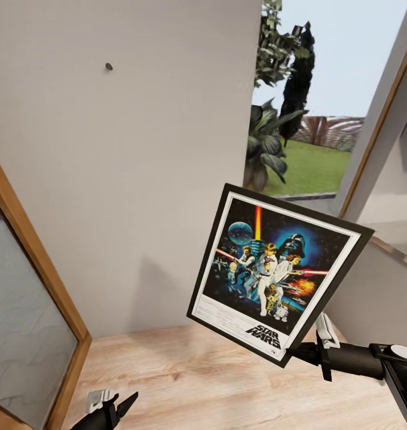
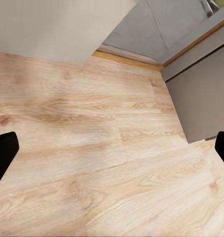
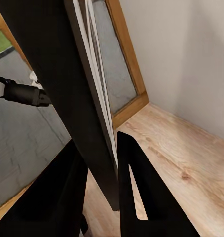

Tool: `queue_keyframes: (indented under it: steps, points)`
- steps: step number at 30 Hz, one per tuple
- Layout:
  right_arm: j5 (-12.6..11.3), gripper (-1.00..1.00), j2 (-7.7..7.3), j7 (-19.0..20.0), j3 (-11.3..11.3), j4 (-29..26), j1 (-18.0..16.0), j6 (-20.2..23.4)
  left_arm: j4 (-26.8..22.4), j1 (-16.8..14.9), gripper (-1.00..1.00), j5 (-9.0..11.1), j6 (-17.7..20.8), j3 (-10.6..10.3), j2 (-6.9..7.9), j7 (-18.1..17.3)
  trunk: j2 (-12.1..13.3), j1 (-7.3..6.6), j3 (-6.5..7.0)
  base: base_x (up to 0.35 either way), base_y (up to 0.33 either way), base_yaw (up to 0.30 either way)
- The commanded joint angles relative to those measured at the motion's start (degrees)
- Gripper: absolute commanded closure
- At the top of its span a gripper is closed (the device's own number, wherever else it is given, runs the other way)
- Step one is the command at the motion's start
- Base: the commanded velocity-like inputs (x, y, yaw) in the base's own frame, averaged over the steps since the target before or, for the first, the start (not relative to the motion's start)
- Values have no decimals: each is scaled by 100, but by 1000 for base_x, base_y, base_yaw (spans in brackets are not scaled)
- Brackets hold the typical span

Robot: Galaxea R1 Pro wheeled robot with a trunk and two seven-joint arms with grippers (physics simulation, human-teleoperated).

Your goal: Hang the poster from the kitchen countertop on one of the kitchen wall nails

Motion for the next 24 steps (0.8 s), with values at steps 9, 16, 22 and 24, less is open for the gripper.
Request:
queue_keyframes:
  steps: [9,16,22,24]
  points:
    - [13,100,1,34,-8,-6,-6,76,-1,-4,-100,37,-35,-48,3,-5,-13,4,-13,0,134,3]
    - [13,100,1,34,-7,-6,-6,76,-1,-4,-100,37,-32,-48,2,-5,-13,4,-19,0,15,136]
    - [13,100,1,34,-7,-6,-6,82,-1,-4,-100,38,-35,-48,2,-5,-13,4,-21,0,1,39]
    - [13,100,1,34,-7,-6,-6,78,-1,-4,-100,38,-35,-48,2,-5,-13,4,-21,0,0,103]
